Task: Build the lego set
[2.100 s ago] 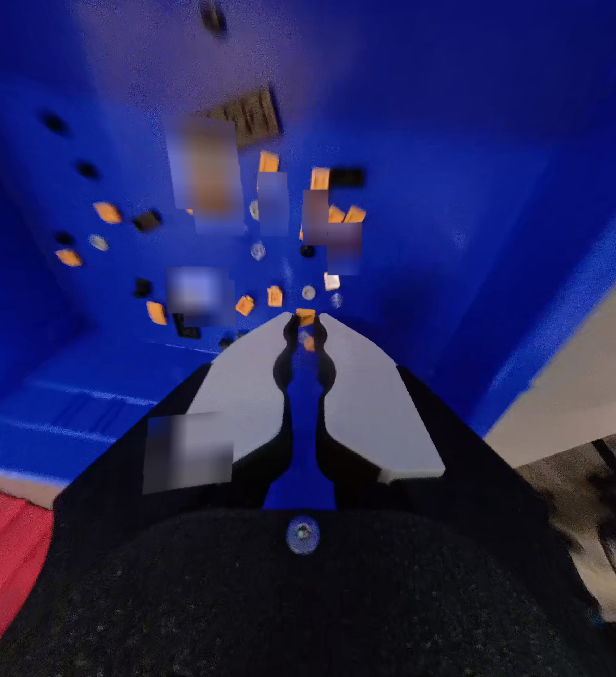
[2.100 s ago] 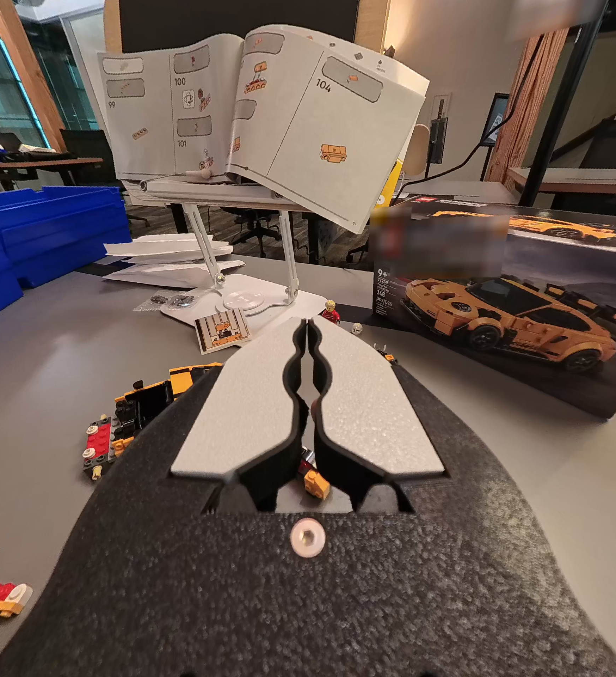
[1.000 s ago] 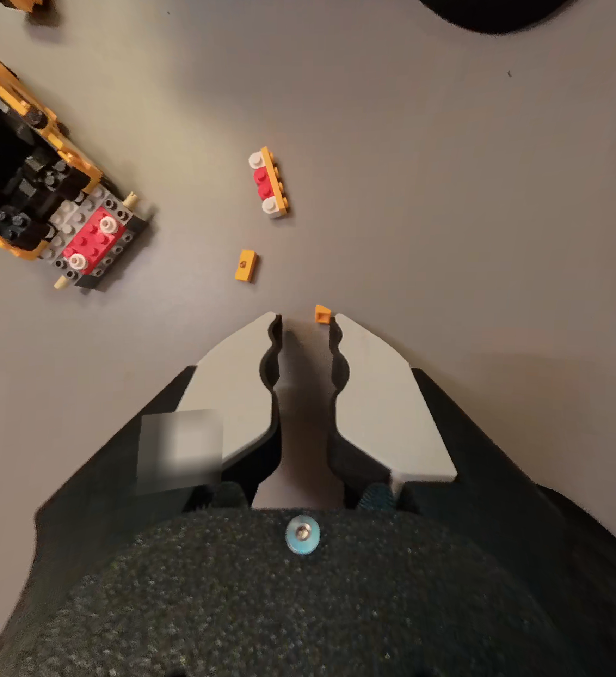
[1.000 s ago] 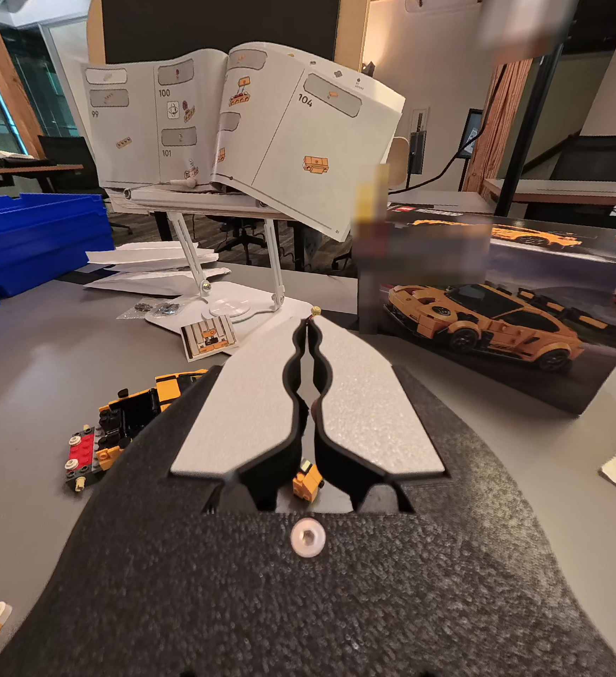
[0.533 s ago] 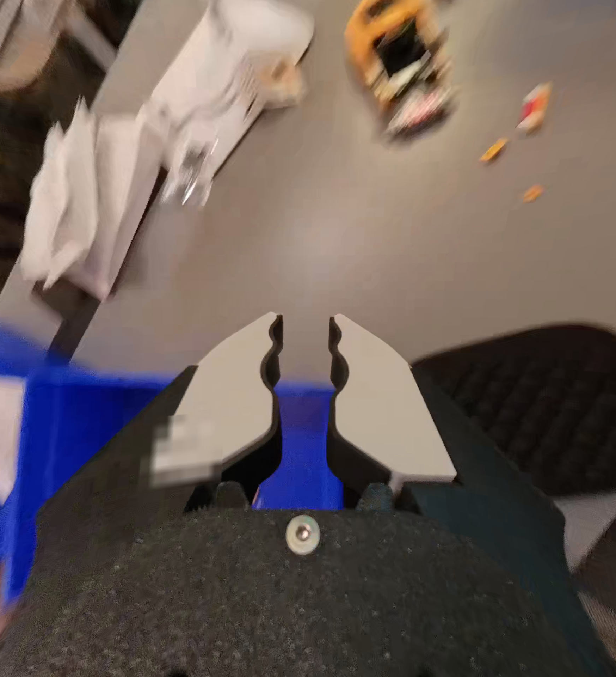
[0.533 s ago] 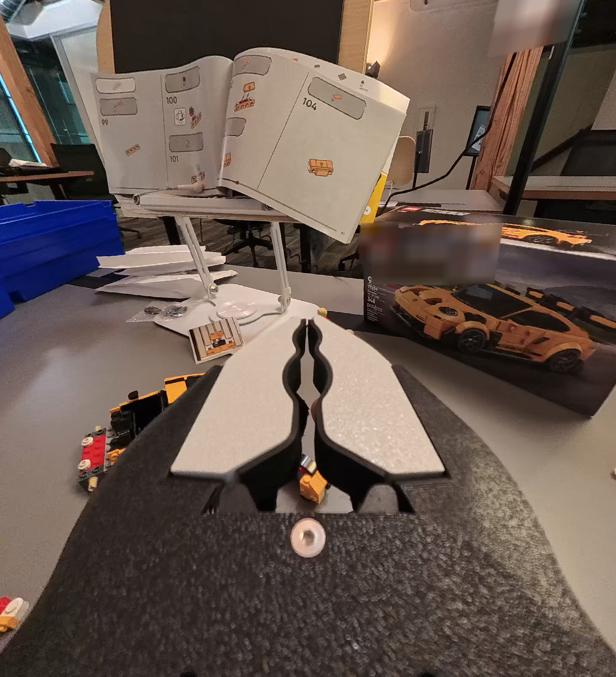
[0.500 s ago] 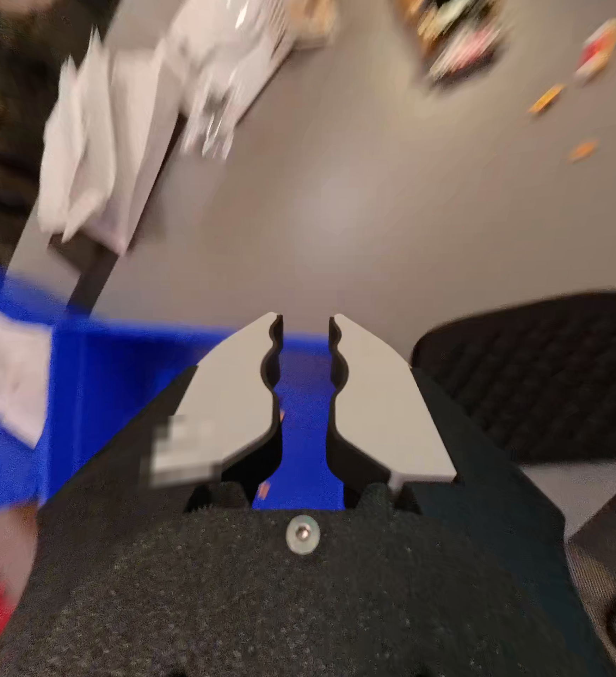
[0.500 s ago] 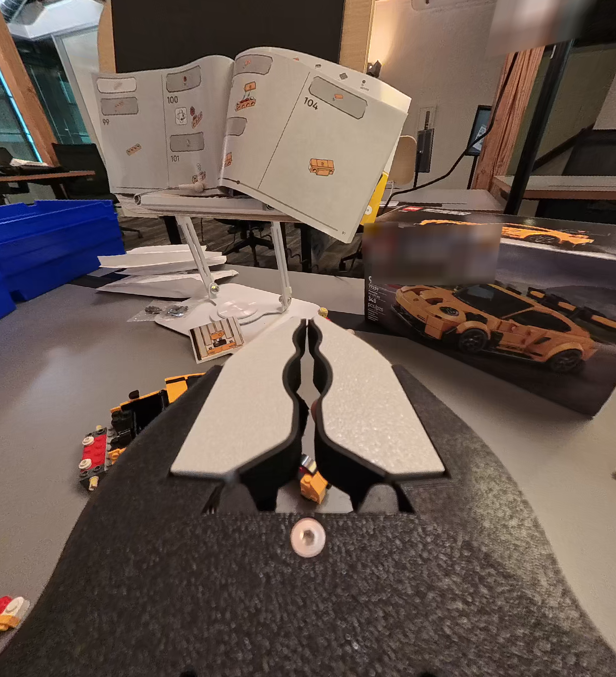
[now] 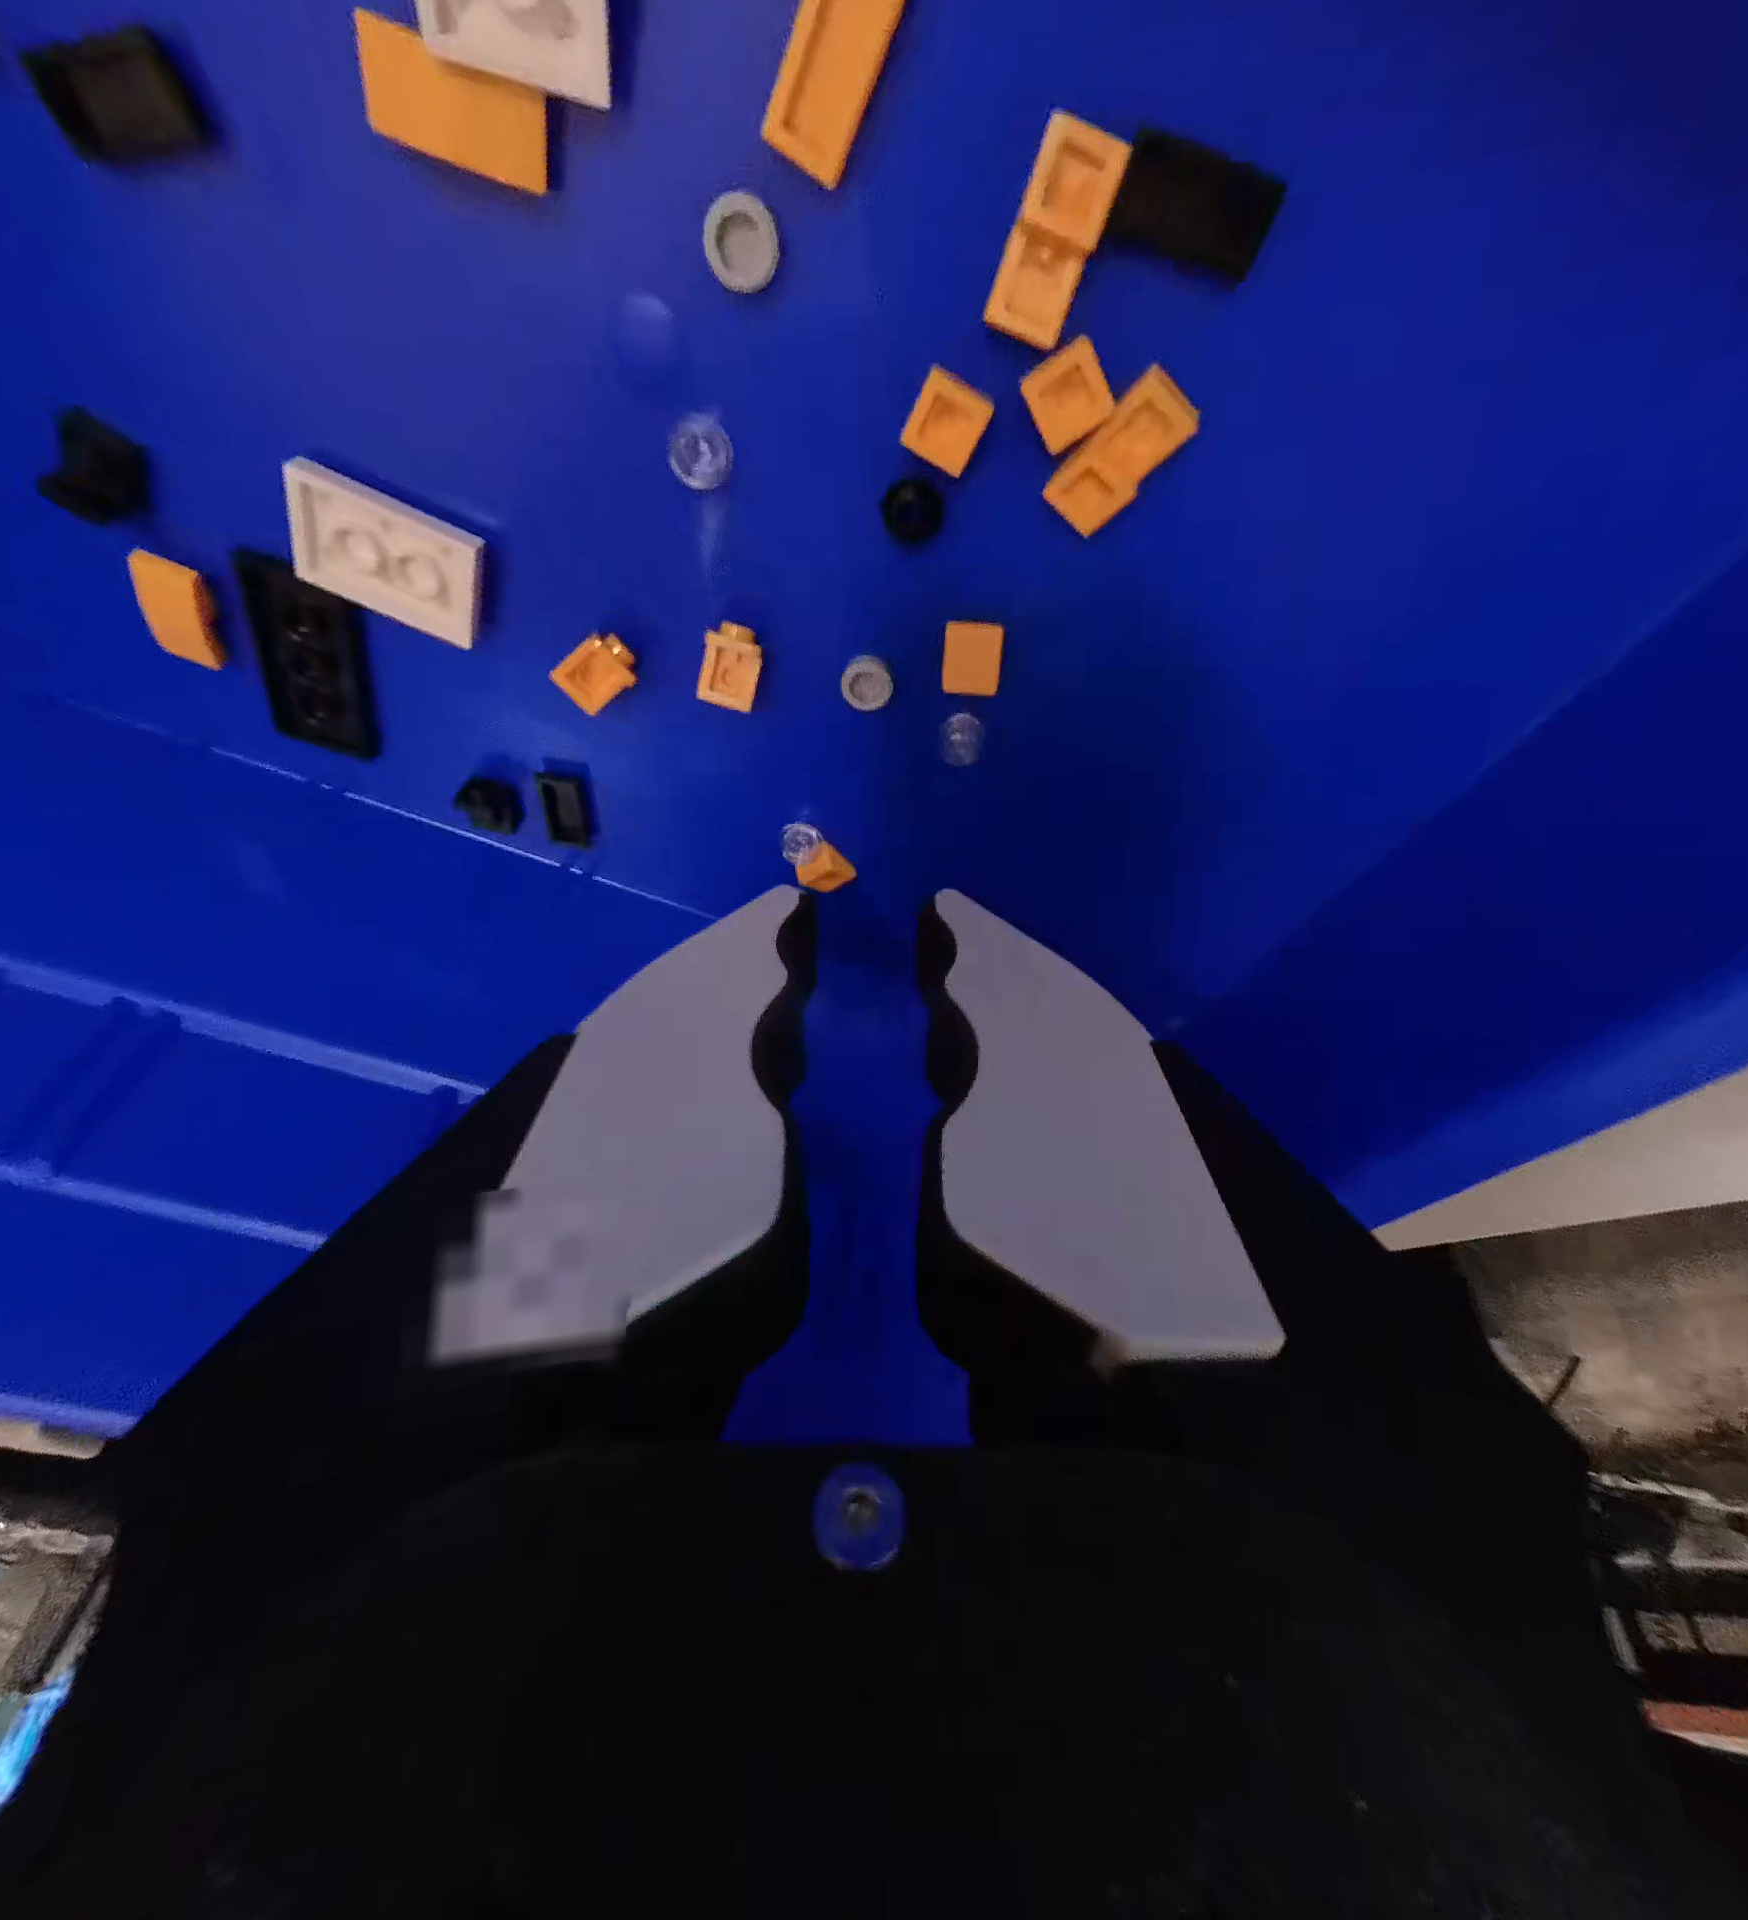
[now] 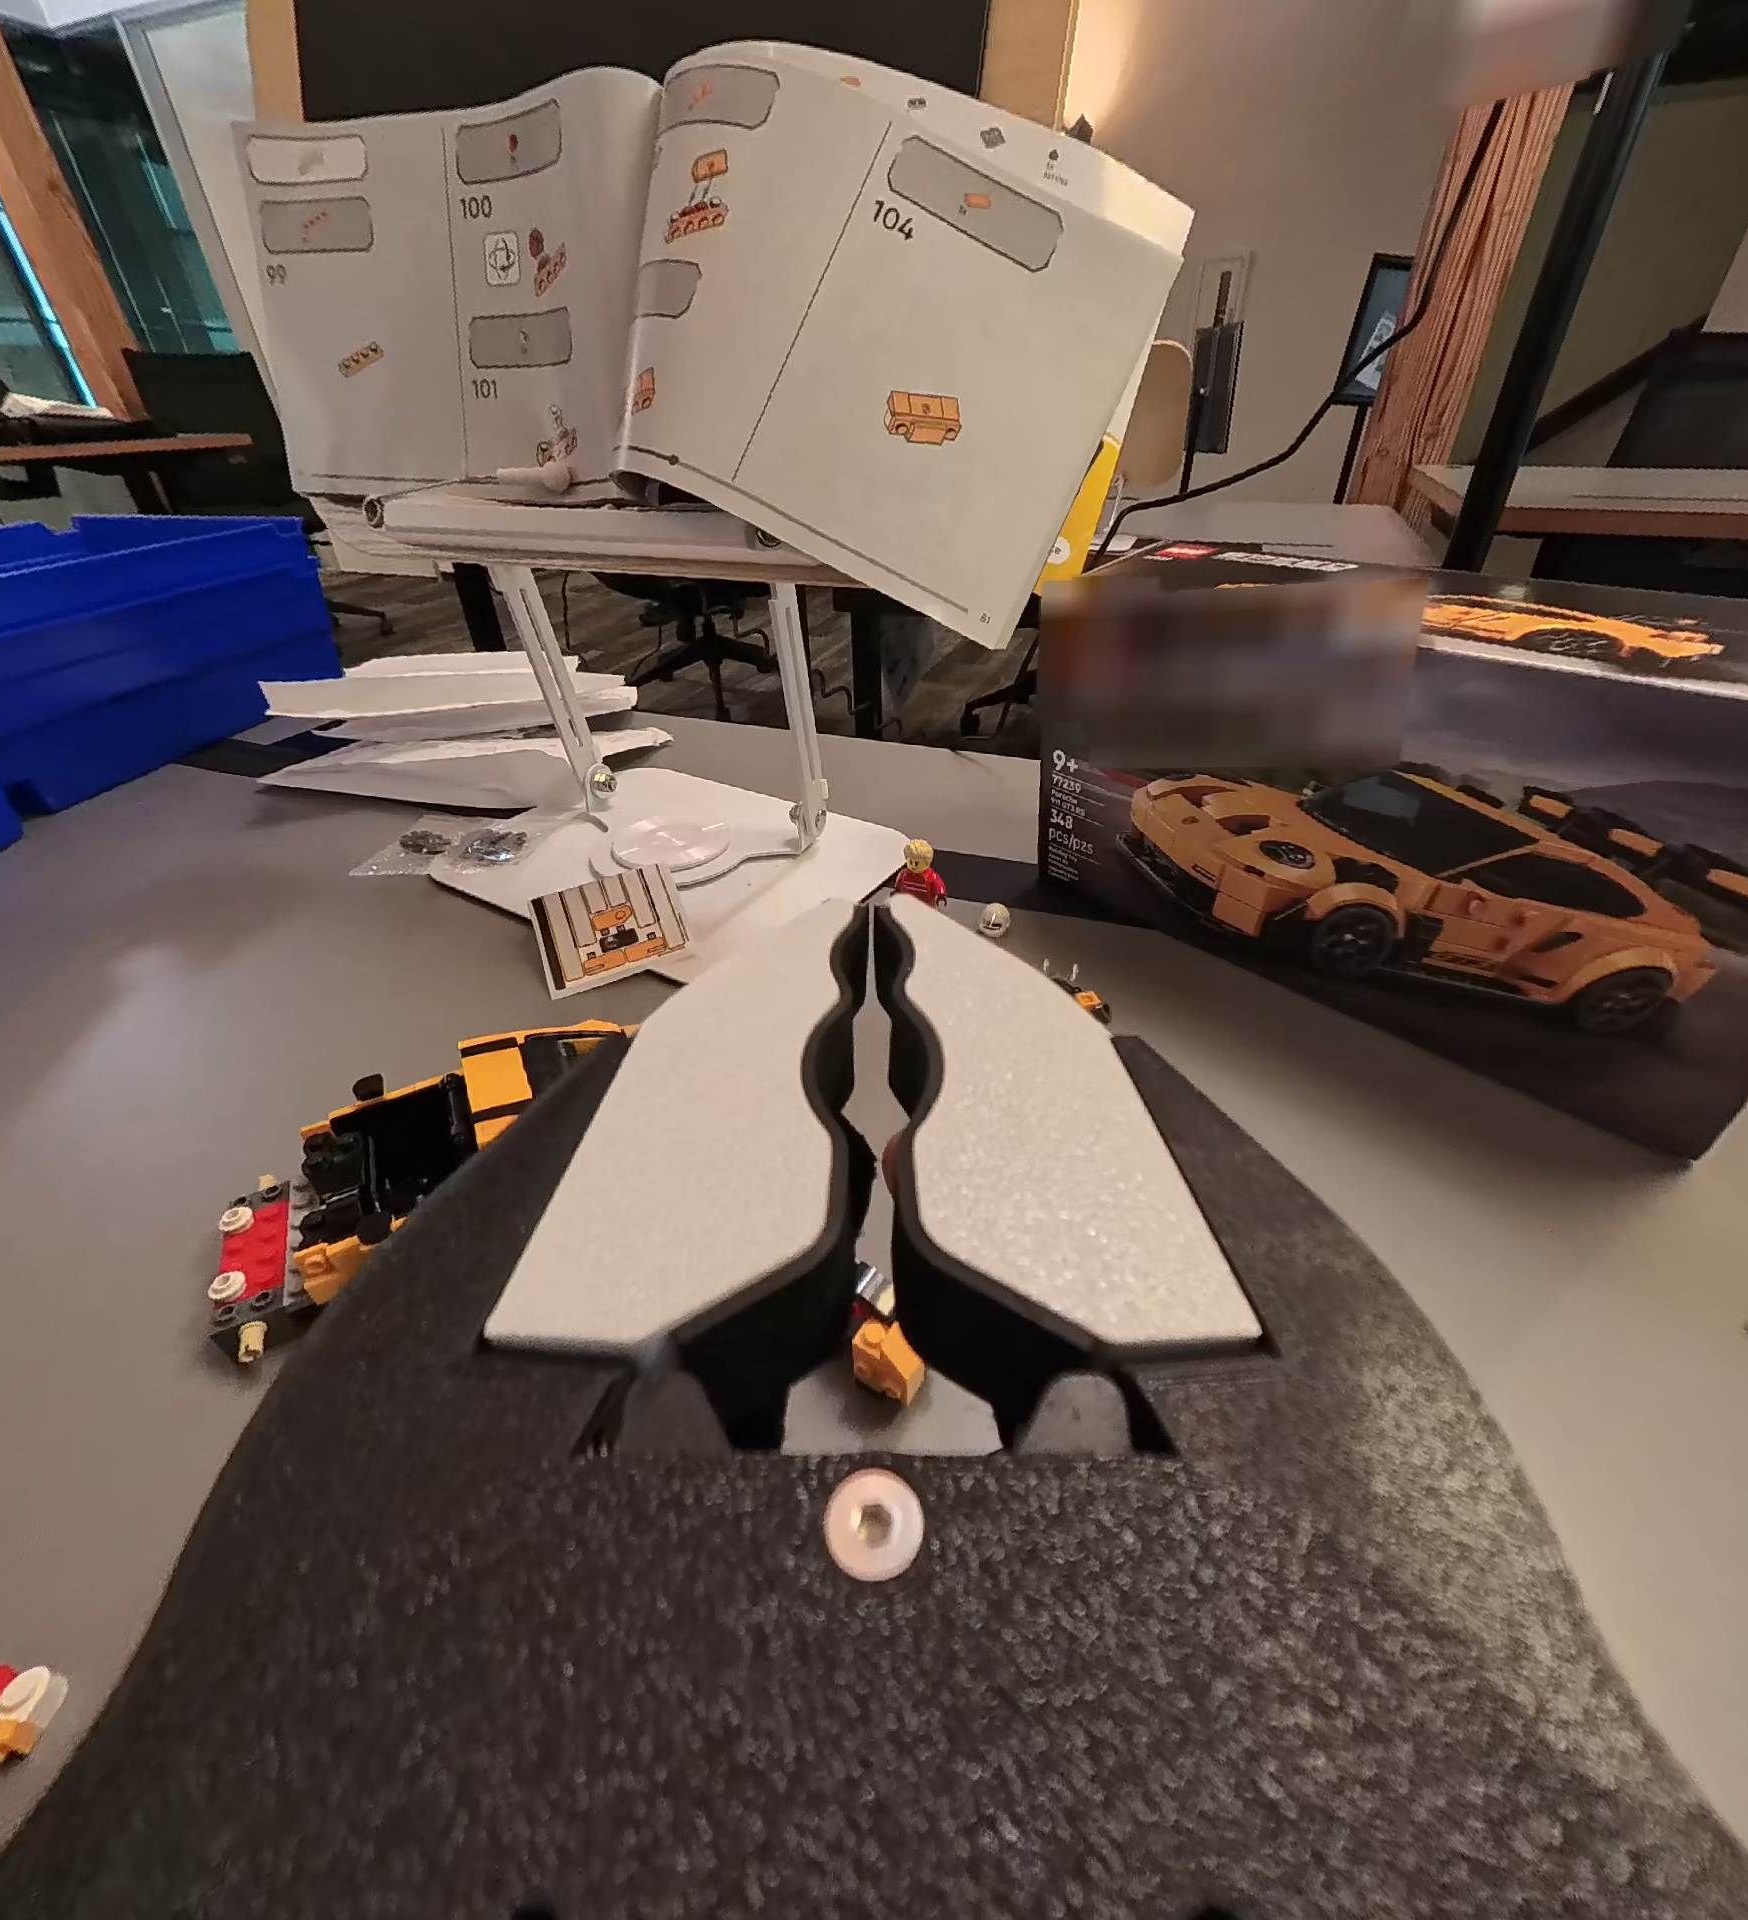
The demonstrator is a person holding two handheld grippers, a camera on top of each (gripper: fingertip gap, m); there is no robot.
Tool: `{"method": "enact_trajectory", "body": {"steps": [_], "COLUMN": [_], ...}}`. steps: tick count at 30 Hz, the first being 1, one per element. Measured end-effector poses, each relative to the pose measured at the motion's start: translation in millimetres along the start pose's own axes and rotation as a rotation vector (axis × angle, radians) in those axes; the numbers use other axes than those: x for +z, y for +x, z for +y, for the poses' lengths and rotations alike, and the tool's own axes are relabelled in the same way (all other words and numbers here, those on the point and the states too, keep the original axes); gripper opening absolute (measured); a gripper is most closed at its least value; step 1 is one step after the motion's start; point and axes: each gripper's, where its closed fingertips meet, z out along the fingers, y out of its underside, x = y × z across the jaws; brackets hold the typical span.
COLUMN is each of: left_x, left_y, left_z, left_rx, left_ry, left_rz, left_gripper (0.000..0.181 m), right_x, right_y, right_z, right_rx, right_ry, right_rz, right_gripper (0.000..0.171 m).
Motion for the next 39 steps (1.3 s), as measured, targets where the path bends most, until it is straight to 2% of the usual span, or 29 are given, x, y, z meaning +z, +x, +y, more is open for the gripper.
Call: {"method": "enact_trajectory", "body": {"steps": [4, 15, 17, 19, 22, 25, 27, 30, 33, 36, 39], "left_x": [8.3, 8.6, 2.3, -19.4, -90.3, -177.1, -202.1, -189.2, -163.3, -135.9, -122.6], "left_y": [-4.7, -2.9, -1.4, 3.5, 39.4, 128.1, 195.5, 272.8, 320.6, 338.2, 343.1], "left_z": [-2.6, 1.3, 2.1, -4.7, -43.1, -95.4, -126.6, -178.3, -231.4, -273.7, -291.1], "left_rx": [-0.054, -0.047, -0.03, -0.011, 0.067, 0.252, 0.372, 0.515, 0.577, 0.633, 0.631], "left_ry": [-0.03, -0.098, -0.081, 0.024, 0.418, 0.878, 1.036, 1.077, 1.019, 0.95, 0.916], "left_rz": [0.025, 0.074, 0.07, 0.069, 0.13, 0.277, 0.378, 0.455, 0.531, 0.453, 0.462], "left_gripper": [0.018, 0.011, 0.011, 0.01, 0.01, 0.01, 0.01, 0.01, 0.01, 0.01, 0.01], "right_x": [0.8, 0.5, 0.1, 0.0, 0.0, 0.4, -0.3, -4.1, -8.0, -10.2, -11.1], "right_y": [0.6, 1.9, 1.9, 2.0, 1.4, -2.0, -5.1, -6.8, -8.0, -12.4, -18.1], "right_z": [1.8, 1.6, 0.5, 0.0, -0.1, -0.9, -2.7, -9.4, -15.2, -17.4, -18.8], "right_rx": [0.007, 0.025, 0.025, 0.026, 0.026, 0.026, 0.017, -0.014, -0.052, -0.061, -0.061], "right_ry": [-0.006, -0.008, -0.005, -0.003, -0.002, 0.001, 0.008, 0.033, 0.055, 0.062, 0.065], "right_rz": [-0.004, -0.011, -0.01, -0.01, -0.012, -0.025, -0.034, -0.029, -0.022, -0.034, -0.054], "right_gripper": [0.001, 0.001, 0.001, 0.001, 0.001, 0.001, 0.001, 0.001, 0.001, 0.001, 0.001]}}
